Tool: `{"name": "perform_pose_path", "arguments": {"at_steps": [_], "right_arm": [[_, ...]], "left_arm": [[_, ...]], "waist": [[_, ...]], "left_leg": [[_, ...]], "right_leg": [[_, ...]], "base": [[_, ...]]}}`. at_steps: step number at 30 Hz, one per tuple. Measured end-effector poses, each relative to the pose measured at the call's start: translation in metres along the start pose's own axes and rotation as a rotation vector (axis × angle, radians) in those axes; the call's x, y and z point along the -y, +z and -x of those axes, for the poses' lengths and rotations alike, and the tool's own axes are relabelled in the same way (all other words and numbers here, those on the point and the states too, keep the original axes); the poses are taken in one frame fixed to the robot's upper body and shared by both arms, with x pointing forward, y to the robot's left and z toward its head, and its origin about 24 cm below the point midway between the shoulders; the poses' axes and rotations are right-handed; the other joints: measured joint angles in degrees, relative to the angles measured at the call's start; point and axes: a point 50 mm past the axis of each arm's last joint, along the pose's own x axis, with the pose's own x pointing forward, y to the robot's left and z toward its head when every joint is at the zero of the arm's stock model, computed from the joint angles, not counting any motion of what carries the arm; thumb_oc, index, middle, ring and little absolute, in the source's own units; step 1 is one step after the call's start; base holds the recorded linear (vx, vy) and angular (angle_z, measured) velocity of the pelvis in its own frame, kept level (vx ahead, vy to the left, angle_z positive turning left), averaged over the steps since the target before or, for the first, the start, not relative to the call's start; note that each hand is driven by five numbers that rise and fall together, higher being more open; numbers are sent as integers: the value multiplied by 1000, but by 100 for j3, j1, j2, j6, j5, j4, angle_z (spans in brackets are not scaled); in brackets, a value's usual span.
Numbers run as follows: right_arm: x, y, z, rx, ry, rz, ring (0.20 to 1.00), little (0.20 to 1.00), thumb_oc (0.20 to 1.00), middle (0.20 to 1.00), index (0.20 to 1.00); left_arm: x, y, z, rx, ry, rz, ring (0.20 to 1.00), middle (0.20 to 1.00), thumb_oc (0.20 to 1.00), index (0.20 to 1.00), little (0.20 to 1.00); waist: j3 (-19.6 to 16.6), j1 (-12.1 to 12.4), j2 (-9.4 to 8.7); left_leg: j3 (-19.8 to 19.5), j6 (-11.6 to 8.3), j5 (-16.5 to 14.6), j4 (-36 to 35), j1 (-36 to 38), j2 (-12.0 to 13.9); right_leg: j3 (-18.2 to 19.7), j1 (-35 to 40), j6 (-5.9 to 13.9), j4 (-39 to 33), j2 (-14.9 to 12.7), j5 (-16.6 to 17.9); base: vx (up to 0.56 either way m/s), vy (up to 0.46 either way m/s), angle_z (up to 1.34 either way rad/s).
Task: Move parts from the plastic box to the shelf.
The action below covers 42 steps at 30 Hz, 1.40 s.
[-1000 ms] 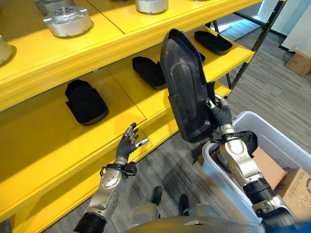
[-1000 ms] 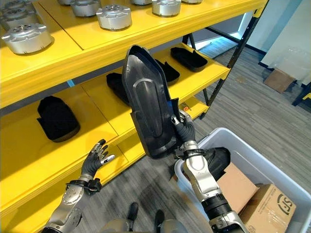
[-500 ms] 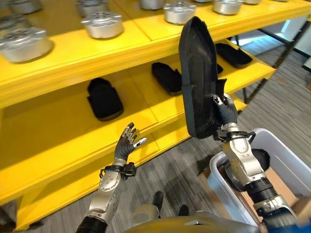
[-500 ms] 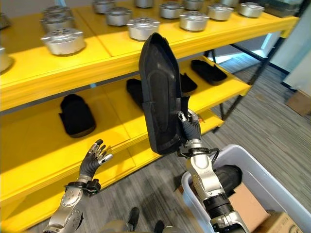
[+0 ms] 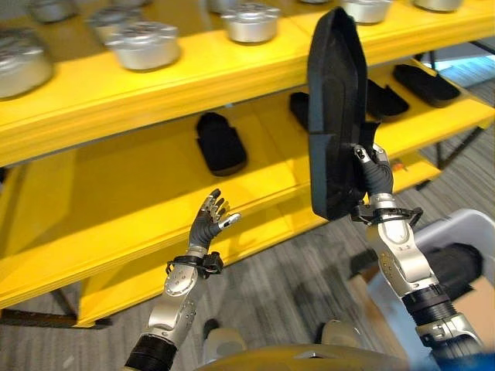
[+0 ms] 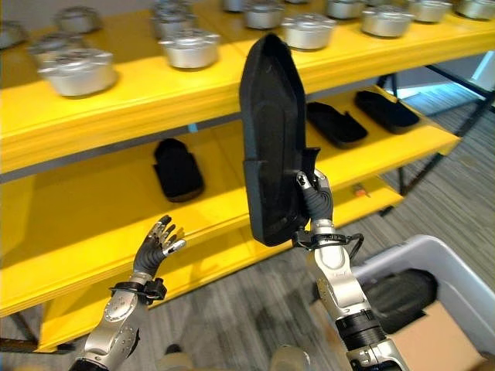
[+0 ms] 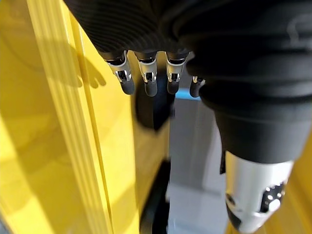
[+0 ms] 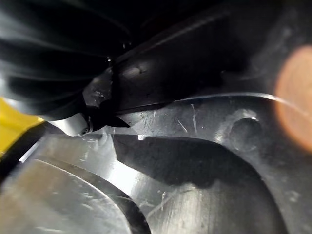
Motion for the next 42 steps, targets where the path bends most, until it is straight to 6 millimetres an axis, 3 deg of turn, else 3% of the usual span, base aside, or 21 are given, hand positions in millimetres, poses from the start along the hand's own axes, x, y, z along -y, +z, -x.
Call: {"name": "perform_pose_path", "arguments": {"at_steps": [4,6,17,23,29,31,39,42], "right_arm": [[-12,3,1,20,21,-39,200,200,200,200,200],[-13,2,2,19,30,-13,200,200,200,200,200],[-13,2,2,15,36,-8,200,200,200,200,200],[-19,5,-1,34,53,-28,200,200,200,200,200],[-54,11,-9,61,195,-23,200,200,200,200,200],[-68,11,-9,52,278,-18,200,200,200,200,200],[-117,21,-8,87,595,-4,200,200,200,200,200],[-130,22,-5,85,666,-11,200,200,200,200,200]], "left_arm": [[-16,5,2,-6,9,-69,1000,1000,1000,1000,1000],[-15,3,3,-10,6,-66,1000,1000,1000,1000,1000],[-9,1,2,-10,-4,-49,1000,1000,1000,1000,1000],[-12,4,1,-4,-1,-61,1000,1000,1000,1000,1000],[-13,11,-4,25,1,-67,1000,1000,1000,1000,1000],[-14,11,-4,26,5,-68,1000,1000,1000,1000,1000],[-15,8,-1,19,18,-55,1000,1000,1000,1000,1000],[-17,7,1,12,26,-52,1000,1000,1000,1000,1000]], "waist": [[-117,319,-197],[-129,416,-221],[-183,435,-270],[-260,536,-418],[-307,557,-573],[-308,603,-626],[-297,828,-759],[-268,934,-808]], "left_leg": [[-205,155,3,87,-24,-306],[-216,194,-23,197,-29,-337],[-264,265,-254,709,-265,-569],[-238,439,-609,1302,-634,-855],[127,662,-902,1808,-895,-1083],[175,638,-954,1847,-904,-1087],[135,591,-948,1842,-902,-987],[-33,547,-901,1745,-911,-978]], "right_leg": [[-61,399,375,-453,-208,174],[-99,499,403,-547,-217,194],[-190,777,561,-974,-362,457],[-237,849,580,-1200,-608,613],[2,738,523,-1538,-913,997],[57,738,454,-1616,-915,1057],[35,804,600,-1752,-764,1092],[-183,949,658,-1780,-721,1070]], "base": [[64,206,33],[48,204,13],[34,180,4],[-27,172,3],[-40,75,-19],[34,-38,-12],[29,-84,-1],[18,-85,22]]}}
